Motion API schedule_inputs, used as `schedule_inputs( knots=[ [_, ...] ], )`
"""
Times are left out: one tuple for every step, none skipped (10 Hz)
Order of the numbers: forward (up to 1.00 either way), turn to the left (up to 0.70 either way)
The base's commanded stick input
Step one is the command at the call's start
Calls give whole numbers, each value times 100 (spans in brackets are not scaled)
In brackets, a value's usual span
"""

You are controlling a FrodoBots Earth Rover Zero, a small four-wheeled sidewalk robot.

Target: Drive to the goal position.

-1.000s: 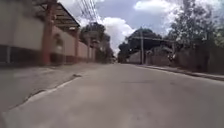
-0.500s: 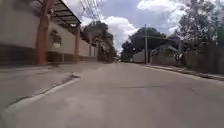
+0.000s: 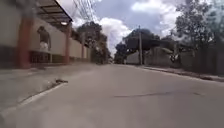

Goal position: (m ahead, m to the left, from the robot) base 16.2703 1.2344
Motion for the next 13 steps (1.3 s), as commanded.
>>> schedule_inputs(
  knots=[
    [100,0],
    [100,0],
    [100,0],
    [100,0],
    [100,0],
    [100,0],
    [100,0],
    [100,0],
    [100,0],
    [100,0],
    [100,0],
    [100,0],
    [100,0]
  ],
)
